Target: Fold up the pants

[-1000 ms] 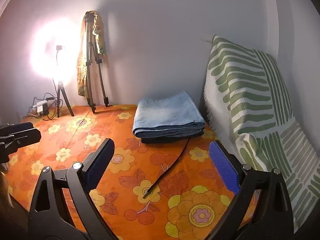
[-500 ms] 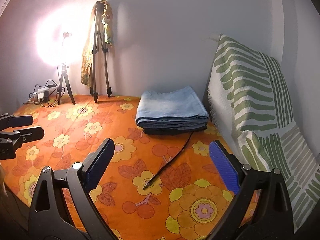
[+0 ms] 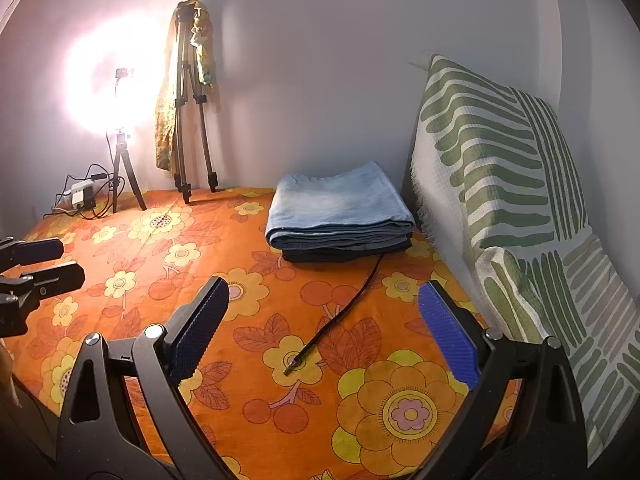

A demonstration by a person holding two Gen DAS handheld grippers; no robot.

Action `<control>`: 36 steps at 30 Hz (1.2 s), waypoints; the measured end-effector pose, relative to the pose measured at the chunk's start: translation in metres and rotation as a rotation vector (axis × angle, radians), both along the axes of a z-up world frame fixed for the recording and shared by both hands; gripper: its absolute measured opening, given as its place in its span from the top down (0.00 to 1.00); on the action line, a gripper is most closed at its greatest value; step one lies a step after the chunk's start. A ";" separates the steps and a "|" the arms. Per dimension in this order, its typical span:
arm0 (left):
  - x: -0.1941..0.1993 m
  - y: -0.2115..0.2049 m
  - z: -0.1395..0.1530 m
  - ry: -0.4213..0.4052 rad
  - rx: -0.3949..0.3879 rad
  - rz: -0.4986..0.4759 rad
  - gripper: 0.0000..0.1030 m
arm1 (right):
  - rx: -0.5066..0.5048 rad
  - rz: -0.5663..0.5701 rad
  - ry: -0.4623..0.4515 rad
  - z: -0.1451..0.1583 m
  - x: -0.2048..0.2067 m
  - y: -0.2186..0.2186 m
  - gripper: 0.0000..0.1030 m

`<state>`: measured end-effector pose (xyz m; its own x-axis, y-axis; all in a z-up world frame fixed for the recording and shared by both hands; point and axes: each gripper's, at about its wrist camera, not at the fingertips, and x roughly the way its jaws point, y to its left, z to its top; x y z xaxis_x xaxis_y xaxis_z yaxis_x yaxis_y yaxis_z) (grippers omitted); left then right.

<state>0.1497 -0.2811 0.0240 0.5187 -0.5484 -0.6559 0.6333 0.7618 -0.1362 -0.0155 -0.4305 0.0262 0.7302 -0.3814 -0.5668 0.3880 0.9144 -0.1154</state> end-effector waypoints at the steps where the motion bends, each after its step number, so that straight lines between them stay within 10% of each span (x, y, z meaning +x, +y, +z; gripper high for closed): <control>1: 0.000 0.000 0.000 0.000 0.000 -0.001 0.34 | -0.002 0.003 0.002 0.000 0.001 0.000 0.05; 36: -0.005 0.002 0.008 -0.018 -0.003 -0.006 0.34 | -0.005 0.000 0.000 0.004 -0.002 0.001 0.05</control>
<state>0.1445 -0.2796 0.0322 0.5272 -0.5536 -0.6447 0.6405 0.7575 -0.1267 -0.0170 -0.4292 0.0297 0.7300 -0.3843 -0.5652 0.3884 0.9137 -0.1196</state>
